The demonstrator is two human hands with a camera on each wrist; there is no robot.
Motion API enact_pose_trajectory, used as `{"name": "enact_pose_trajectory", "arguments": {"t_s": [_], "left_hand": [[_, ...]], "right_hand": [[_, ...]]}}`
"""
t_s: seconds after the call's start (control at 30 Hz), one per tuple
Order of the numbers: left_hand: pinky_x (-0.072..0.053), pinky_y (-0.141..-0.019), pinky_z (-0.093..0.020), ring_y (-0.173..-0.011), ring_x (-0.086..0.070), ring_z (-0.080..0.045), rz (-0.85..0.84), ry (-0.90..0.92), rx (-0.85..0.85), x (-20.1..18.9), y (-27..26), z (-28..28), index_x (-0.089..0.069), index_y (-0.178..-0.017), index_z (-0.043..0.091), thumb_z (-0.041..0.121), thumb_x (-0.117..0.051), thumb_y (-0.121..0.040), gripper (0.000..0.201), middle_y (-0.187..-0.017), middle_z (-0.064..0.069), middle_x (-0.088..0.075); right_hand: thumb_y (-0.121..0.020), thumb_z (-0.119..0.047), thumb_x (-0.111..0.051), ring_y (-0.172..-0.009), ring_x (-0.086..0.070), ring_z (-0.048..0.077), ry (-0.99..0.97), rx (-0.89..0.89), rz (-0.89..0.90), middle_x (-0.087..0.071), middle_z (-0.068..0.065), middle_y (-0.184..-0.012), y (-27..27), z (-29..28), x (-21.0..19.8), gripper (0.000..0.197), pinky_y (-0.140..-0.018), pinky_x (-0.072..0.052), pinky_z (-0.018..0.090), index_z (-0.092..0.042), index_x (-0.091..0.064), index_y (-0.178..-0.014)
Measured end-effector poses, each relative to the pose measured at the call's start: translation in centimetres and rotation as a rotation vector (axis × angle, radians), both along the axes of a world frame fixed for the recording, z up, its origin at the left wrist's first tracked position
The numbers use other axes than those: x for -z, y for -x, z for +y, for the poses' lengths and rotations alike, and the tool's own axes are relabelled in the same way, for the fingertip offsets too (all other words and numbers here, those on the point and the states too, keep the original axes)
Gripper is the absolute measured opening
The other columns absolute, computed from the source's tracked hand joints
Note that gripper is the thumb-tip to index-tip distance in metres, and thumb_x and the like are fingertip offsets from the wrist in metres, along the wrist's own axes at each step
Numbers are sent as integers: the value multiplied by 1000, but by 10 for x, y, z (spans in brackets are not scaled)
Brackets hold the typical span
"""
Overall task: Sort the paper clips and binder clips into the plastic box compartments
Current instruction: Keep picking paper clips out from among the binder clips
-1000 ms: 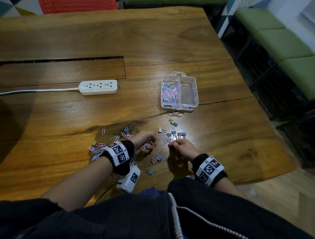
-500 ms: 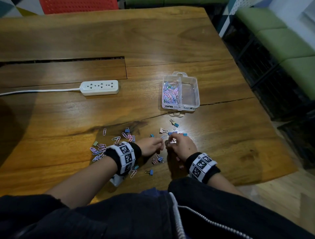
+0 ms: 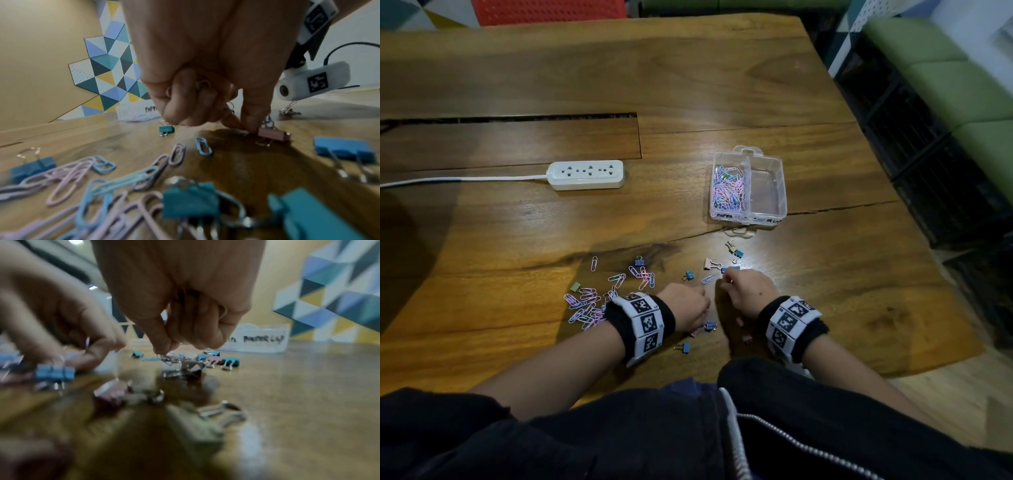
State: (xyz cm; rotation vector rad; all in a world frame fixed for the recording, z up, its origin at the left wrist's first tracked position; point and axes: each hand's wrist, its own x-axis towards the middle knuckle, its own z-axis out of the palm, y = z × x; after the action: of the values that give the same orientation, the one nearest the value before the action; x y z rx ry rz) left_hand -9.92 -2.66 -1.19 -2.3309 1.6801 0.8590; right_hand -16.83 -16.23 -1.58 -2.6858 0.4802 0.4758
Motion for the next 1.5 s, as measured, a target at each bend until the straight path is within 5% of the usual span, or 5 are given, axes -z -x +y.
{"name": "enact_pose_trajectory", "arguments": {"t_s": [0.47,0.6,0.97,1.33,1.5], "left_hand": [[-21,-29,-6,-30,-32,-4,1335,499,-1199,-4,-32,22,-40,-49,10,0,-43,-64,19,-47,1,-51],[-22,-29,-11,-29,-30,-4,1265,526,-1133,-5,-39,25,-32,-56,12,-5,-44,-72,26,-48,1,-45],[-52,-79,-35,-100,-61,-25,-156,-12,-472,1,-8,29,-49,-114,8,47,-52,-88,47,-109,-7,-62],[-48,-75,-30,-86,-57,-20,-39,28,-474,0,-4,28,-50,-108,6,30,-32,-97,32,-98,-5,-59],[-29,-41,-16,-49,-37,-11,966,325,-1024,-28,-34,6,-38,-65,15,10,-24,-93,31,-58,4,-39]], "right_hand": [[-95,-12,-35,-32,-33,2,-1538,921,-162,-49,0,-57,10,-17,-17,23,-28,-25,10,-9,-44,-75],[-94,-5,-37,-31,-33,3,-1481,910,-154,-58,2,-60,2,-11,-13,19,-28,-26,11,-9,-47,-79],[-85,-30,-60,-62,-49,13,-773,561,-47,-55,1,-72,-27,7,-9,24,-55,-42,25,-19,-48,-67],[-92,-25,-48,-97,-56,24,-24,51,92,-59,9,-108,-28,21,-11,19,-74,-39,31,-11,-53,-103],[-91,-11,-45,-99,-53,22,-168,110,36,-50,7,-109,-15,18,-14,12,-83,-45,27,-9,-49,-102]]}}
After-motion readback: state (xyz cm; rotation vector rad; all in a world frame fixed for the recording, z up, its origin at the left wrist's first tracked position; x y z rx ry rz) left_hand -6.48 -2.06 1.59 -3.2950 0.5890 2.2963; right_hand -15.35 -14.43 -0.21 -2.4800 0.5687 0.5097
